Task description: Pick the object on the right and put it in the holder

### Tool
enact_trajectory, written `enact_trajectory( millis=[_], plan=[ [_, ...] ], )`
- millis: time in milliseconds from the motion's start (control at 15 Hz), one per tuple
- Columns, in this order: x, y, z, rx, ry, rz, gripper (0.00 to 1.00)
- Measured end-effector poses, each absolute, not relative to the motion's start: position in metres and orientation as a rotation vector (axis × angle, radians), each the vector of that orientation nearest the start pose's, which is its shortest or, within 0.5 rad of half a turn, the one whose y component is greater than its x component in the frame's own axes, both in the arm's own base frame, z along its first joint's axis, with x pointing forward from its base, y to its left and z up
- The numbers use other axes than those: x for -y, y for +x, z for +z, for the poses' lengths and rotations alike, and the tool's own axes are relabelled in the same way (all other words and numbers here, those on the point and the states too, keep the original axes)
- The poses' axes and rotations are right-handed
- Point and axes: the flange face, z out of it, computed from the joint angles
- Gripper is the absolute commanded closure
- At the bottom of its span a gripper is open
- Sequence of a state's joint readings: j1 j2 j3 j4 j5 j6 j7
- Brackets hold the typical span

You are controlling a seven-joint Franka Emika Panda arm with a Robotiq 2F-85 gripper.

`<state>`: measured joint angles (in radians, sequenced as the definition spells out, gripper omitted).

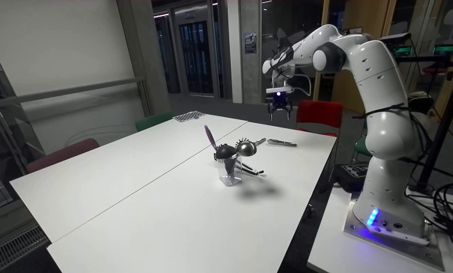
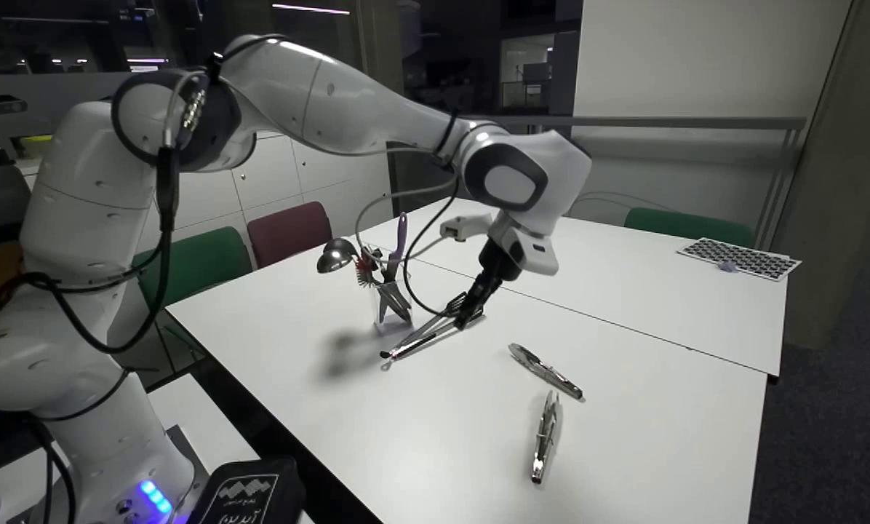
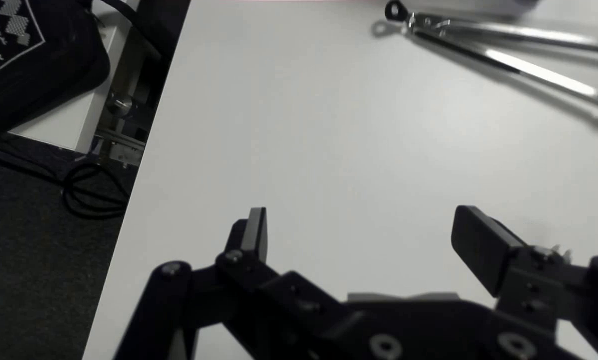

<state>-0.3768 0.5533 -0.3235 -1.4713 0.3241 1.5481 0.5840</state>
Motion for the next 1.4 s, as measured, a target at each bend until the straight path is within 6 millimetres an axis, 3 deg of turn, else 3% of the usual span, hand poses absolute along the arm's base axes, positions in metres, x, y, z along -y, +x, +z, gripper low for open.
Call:
enact_trajectory(
  millis=[267,467,600,867,1400],
  plan=[
    [0.405,0.533,0.257,-2.055,-2.066,0.755,0.0],
    [0.421,0.531,0.226,-2.162,-1.871,0.792,0.0],
    [0.434,0.528,0.235,-2.188,-1.756,0.755,0.0],
    [0.46,0.516,0.275,-2.211,-1.583,0.654,0.0],
    [0.453,0.52,0.256,-2.22,-1.571,0.695,0.0]
  ],
)
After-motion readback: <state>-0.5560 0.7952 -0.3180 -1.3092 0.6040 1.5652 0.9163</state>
